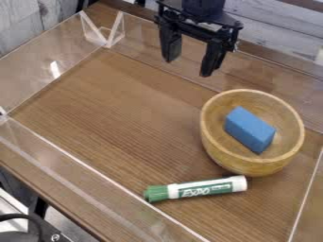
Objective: Remove the blue block from inside the brown bowl and put it on the table
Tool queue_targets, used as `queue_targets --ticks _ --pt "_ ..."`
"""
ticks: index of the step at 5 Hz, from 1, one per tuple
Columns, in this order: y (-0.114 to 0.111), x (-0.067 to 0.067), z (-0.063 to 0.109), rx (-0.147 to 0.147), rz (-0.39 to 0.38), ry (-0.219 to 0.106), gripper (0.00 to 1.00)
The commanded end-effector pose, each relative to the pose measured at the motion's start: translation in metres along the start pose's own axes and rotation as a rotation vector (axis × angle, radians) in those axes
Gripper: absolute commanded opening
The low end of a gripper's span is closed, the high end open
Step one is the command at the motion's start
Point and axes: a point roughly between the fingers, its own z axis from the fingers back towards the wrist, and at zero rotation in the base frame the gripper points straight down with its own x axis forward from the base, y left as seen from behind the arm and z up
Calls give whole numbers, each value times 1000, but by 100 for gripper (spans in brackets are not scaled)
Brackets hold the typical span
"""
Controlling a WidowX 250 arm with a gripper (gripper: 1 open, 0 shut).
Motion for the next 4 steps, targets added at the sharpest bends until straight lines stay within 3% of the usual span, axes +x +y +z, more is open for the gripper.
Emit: queue_targets --ticks 1,3,4 --pt "-7 1 -3 -4 16 8 100" --pt "-28 8 -5 -17 73 9 100" --pt "-38 10 -7 -27 157 11 100"
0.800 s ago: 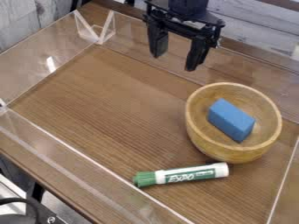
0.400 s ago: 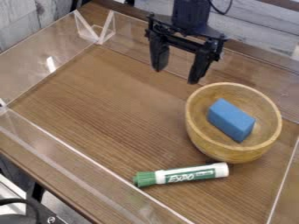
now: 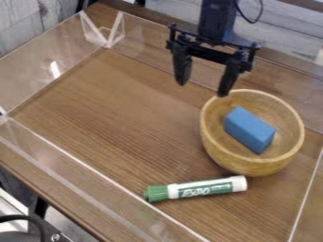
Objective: Remove the blue block from inside the brown bowl and put it on the table
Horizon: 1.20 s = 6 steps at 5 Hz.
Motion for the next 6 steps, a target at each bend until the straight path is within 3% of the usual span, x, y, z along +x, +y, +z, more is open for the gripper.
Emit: queue_targets --ticks 1,3,4,5,6 --pt "-15 8 17 -39 132 -76 100" --pt "-37 14 13 -118 462 -117 100" --pt "-46 18 10 -154 608 -122 100" --pt "-53 21 3 -181 723 -125 100" --pt "-60 23 -5 -196 785 -123 100"
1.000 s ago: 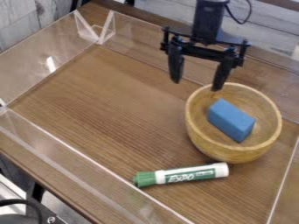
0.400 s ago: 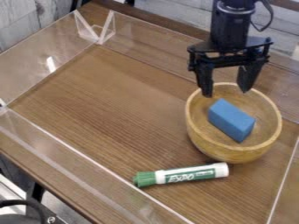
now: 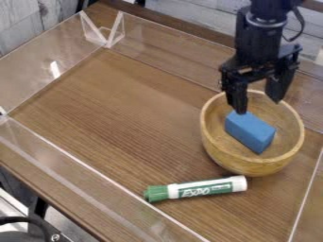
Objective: Remove the blue block from inside the brown bowl and put it on the table
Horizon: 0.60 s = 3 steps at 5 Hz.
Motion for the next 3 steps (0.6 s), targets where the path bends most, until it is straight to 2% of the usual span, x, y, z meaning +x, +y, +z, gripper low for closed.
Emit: queue_targets --ticks 1,3 --pt "-8 -4 5 -57 40 -20 100" --pt "-11 -10 -13 -65 69 -25 100"
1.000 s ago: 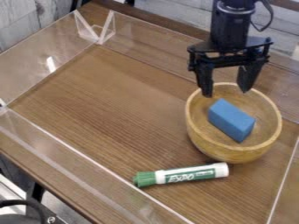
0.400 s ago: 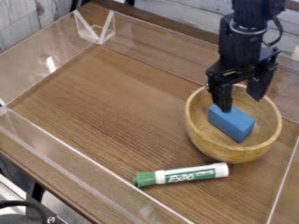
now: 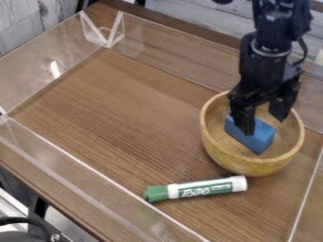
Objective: Remove the blue block from inside the brown bowl and put it on the table
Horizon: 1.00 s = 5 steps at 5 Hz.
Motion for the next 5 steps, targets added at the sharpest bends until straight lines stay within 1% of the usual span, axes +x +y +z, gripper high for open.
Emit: queue_targets --ticks 1,5 --pt "-8 -1 7 -55 7 -14 100" --pt "-11 1 -5 -94 15 4 100"
